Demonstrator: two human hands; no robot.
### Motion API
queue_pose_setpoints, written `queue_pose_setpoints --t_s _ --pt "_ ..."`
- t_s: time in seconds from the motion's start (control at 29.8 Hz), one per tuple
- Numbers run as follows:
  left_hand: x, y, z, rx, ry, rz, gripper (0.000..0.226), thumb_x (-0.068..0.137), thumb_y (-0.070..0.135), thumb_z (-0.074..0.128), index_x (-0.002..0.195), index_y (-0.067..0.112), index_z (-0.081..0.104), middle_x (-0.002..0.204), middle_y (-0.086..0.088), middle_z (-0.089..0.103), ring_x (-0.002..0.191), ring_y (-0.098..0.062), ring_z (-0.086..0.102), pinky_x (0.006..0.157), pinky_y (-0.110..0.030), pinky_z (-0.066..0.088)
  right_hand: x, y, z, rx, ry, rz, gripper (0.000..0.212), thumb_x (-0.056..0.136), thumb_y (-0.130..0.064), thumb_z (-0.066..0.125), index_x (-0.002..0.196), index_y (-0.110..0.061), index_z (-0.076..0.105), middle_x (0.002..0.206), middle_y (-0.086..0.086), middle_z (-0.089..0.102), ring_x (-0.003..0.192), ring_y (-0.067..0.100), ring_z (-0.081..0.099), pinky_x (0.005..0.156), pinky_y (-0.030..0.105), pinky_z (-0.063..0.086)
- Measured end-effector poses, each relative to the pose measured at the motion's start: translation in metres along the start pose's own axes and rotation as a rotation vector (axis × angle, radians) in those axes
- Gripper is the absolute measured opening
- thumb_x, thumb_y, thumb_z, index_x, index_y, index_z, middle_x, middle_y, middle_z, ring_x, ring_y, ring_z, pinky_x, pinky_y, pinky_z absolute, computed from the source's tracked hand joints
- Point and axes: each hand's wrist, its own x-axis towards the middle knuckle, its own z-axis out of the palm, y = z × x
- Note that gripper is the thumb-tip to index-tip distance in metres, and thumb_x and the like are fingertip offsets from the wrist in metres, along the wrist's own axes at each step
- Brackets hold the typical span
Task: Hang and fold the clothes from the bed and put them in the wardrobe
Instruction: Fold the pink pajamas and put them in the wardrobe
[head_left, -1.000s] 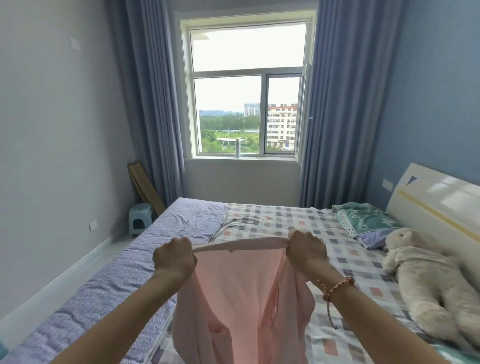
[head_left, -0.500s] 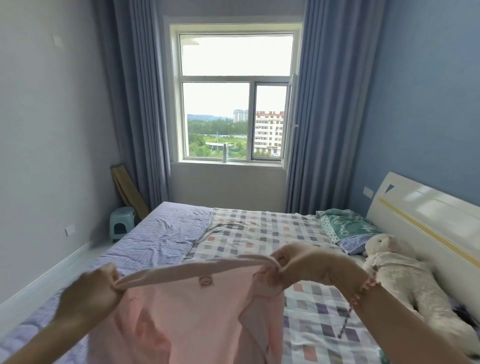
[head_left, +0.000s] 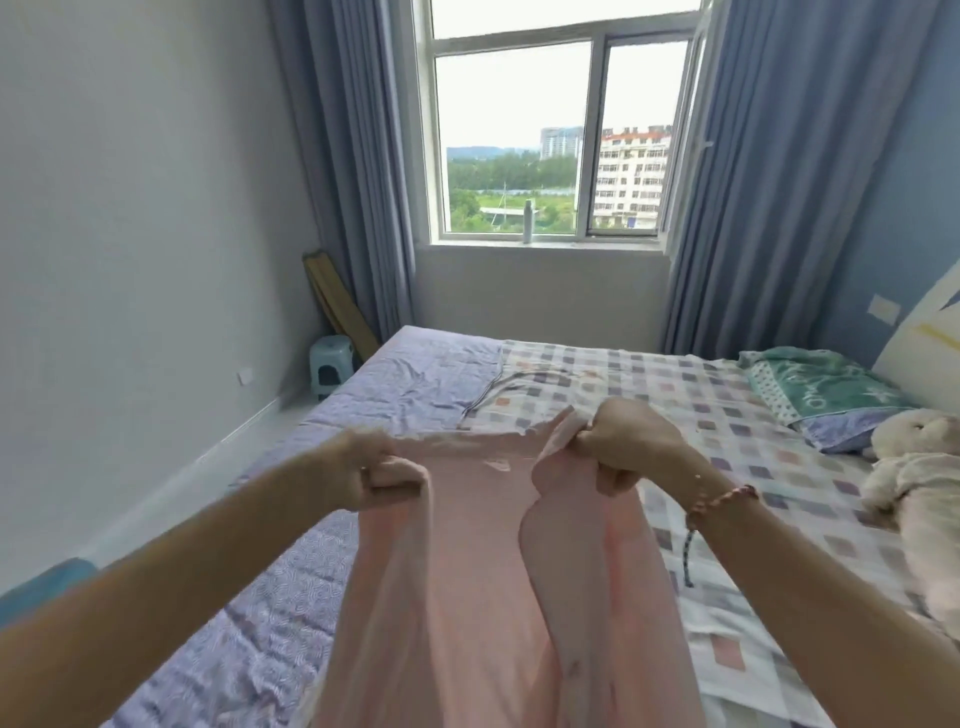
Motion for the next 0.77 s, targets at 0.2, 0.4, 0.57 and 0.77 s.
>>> queue_pose_setpoints --t_s 0.2,0.4,0.57,0.77 --pt "0.111 -0.109 0.052 0.308 -0.022 0.182 0.060 0.090 0.002 0.054 0.140 0.020 0.028 0.118 0.002 0.046 0.097 -0.010 0.053 0.083 -0.015 0.044 0.124 0.042 0.175 0.206 -0.005 0.038 0.056 0.094 -0.015 0.050 0.142 -0.004 0.025 0.131 0.018 0.052 0.119 0.033 0.051 0.097 0.040 0.043" --pt "0.184 -0.321 0.013 0.938 -0.104 0.094 0.029 0.086 0.018 0.046 0.107 0.018 0.066 0.122 -0.005 0.058 0.105 -0.010 0.059 0.079 -0.015 0.039 0.113 0.157 0.357 0.227 -0.163 0.101 0.031 0.091 -0.003 0.048 0.118 -0.015 0.057 0.109 -0.002 0.060 0.095 0.012 0.058 0.077 0.010 0.043" --pt "0.240 -0.391 0.025 0.984 0.067 0.147 0.029 0.088 0.040 0.045 0.105 0.026 0.063 0.113 0.003 0.062 0.109 -0.019 0.056 0.093 -0.039 0.044 0.139 0.200 0.419 0.222 -0.056 0.125 0.028 0.090 0.001 0.046 0.104 -0.010 0.068 0.101 0.003 0.067 0.093 0.015 0.059 0.080 0.021 0.043" --pt "0.310 -0.404 0.070 1.129 0.306 0.200 0.054 0.087 0.054 0.049 0.121 0.011 0.046 0.125 -0.005 0.047 0.120 -0.023 0.043 0.097 -0.034 0.035 0.218 0.215 0.464 0.054 -0.123 0.021 0.010 0.089 -0.017 0.055 0.085 -0.016 0.064 0.093 0.001 0.063 0.093 0.020 0.057 0.077 0.028 0.042"
